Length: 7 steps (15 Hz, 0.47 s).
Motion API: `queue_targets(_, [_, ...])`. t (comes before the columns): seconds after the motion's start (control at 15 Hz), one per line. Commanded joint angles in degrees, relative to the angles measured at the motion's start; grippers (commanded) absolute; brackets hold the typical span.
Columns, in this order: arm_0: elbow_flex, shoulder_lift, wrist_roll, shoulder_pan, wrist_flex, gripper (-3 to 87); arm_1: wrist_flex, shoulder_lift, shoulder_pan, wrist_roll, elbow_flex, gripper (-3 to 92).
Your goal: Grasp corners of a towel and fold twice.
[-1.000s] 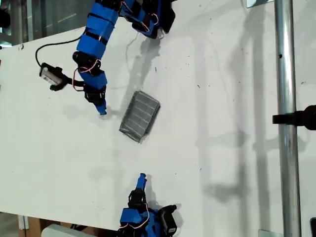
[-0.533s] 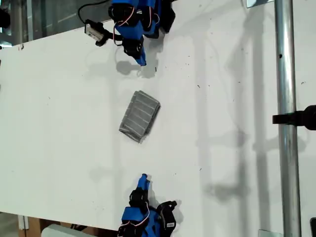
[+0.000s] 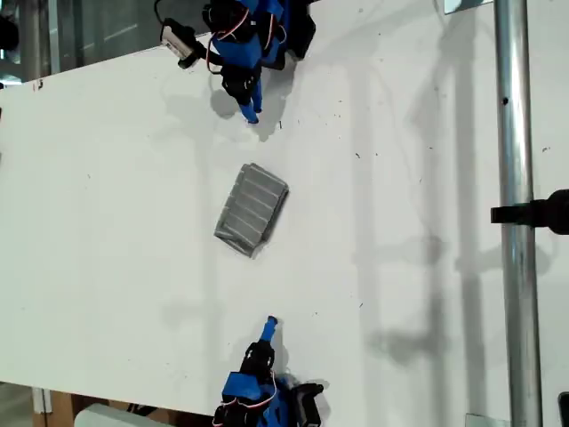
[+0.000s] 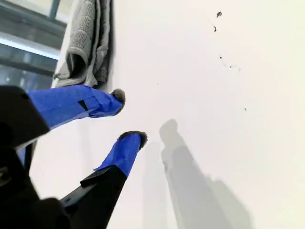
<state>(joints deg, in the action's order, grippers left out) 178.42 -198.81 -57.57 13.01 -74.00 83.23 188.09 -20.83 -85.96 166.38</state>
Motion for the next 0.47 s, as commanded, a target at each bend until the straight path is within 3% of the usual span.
queue_targets(0.0, [0.4, -0.3, 2.0, -0.3, 0.0, 12.1, 0.5, 0.1, -2.0, 1.0, -0.5, 11.8])
queue_targets(0.4, [0.4, -0.3, 2.0, -0.3, 0.0, 12.1, 0.5, 0.1, -1.8, 1.0, -0.5, 11.8])
